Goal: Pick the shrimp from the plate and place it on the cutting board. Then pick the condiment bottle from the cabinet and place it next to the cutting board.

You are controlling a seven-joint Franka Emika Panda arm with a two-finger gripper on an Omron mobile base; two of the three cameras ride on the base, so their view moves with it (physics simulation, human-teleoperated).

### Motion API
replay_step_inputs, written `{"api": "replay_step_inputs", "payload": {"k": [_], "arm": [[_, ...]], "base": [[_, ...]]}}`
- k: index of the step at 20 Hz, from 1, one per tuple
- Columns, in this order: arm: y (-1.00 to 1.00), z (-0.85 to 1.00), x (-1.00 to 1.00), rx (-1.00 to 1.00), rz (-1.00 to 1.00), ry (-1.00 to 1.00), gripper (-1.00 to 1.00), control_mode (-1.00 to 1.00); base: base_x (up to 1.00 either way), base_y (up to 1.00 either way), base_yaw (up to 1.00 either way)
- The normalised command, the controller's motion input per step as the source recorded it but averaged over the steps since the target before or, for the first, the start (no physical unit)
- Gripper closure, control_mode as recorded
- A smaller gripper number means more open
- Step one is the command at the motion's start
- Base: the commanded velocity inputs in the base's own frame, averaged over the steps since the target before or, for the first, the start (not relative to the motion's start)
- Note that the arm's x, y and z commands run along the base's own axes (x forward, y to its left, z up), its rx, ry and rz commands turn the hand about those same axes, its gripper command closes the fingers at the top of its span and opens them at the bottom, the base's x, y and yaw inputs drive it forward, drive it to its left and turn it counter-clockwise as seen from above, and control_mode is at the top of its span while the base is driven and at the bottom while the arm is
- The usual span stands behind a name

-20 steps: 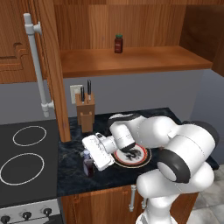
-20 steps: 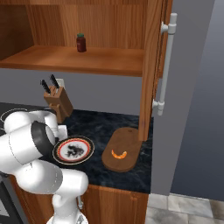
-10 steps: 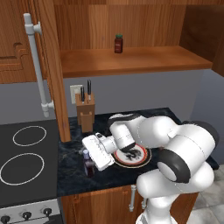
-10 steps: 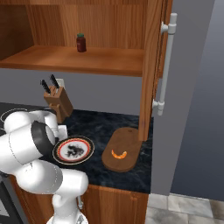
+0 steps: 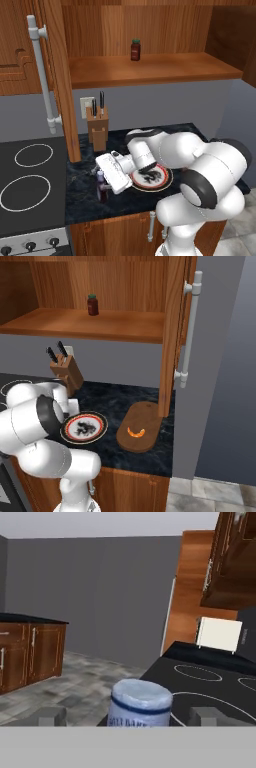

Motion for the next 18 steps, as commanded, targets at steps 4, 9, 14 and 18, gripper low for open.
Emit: {"api": "replay_step_inputs", "payload": {"k": [4, 9, 14, 18], "arm": [[-0.28, 0.18, 0.00, 0.05, -0.04, 0.00, -1.00, -1.00], [-0.24, 0.15, 0.00, 0.02, -0.08, 0.00, -1.00, -1.00], [-0.21, 0.10, 0.00, 0.00, -0.12, 0.00, -1.00, -1.00], [-0.25, 0.22, -0.09, 0.01, -0.20, -0.01, -1.00, -1.00]], "base": [[0.00, 0.00, 0.00], [0.00, 0.00, 0.00], [0.00, 0.00, 0.00], [0.00, 0.00, 0.00]]}}
